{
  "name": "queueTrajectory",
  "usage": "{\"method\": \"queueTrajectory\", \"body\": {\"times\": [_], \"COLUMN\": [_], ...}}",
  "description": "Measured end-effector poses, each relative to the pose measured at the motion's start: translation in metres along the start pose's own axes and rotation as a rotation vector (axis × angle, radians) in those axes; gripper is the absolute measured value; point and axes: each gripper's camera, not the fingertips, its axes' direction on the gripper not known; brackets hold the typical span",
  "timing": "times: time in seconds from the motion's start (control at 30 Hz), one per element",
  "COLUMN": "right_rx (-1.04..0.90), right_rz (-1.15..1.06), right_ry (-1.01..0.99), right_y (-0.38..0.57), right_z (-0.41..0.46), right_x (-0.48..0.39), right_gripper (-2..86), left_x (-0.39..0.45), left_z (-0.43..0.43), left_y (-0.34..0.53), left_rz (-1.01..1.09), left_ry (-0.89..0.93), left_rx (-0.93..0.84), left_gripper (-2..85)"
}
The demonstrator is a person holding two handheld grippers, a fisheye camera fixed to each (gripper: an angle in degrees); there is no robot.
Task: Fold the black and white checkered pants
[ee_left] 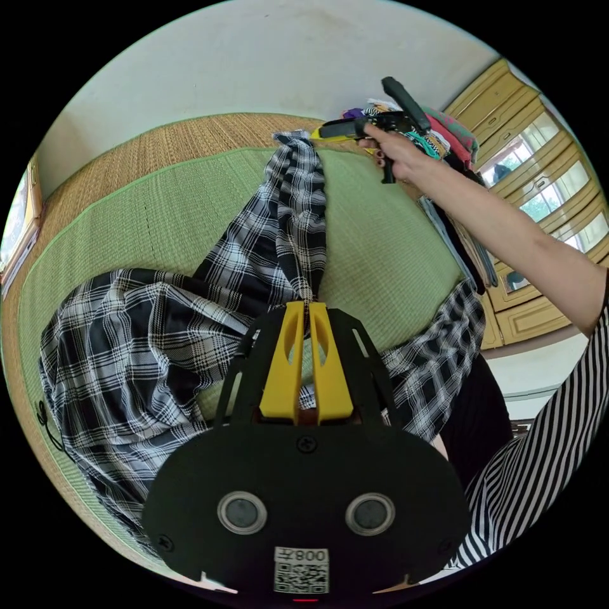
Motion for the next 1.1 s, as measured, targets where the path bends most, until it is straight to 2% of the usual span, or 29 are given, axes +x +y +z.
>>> {"method": "queueTrajectory", "body": {"times": [0.17,0.3,0.57,0.73,0.83,0.93,1.1], "right_rx": [-0.061,-0.048,0.311,0.507,0.551,0.463,0.135], "right_rz": [0.000,0.040,0.176,0.280,0.334,0.364,0.473], "right_ry": [0.069,0.065,-0.281,-0.349,-0.300,-0.214,-0.084], "right_y": [-0.021,-0.012,0.103,0.179,0.193,0.170,0.126], "right_z": [0.028,0.021,-0.129,-0.206,-0.228,-0.214,-0.149], "right_x": [-0.004,0.006,0.062,0.087,0.099,0.116,0.163], "right_gripper": [6.9,1.5,0.0,0.4,0.7,1.3,3.9], "left_x": [-0.002,-0.005,-0.003,0.000,-0.003,-0.016,-0.045], "left_z": [-0.002,-0.012,-0.073,-0.103,-0.106,-0.086,-0.040], "left_y": [0.003,0.007,0.017,0.003,-0.022,-0.058,-0.093], "left_rz": [-0.002,-0.025,-0.017,0.016,0.038,0.009,-0.157], "left_ry": [0.014,0.016,0.069,0.051,0.053,0.054,-0.050], "left_rx": [0.000,0.034,0.259,0.338,0.340,0.281,0.118], "left_gripper": [1.1,1.0,1.1,1.1,1.2,1.4,2.1]}}
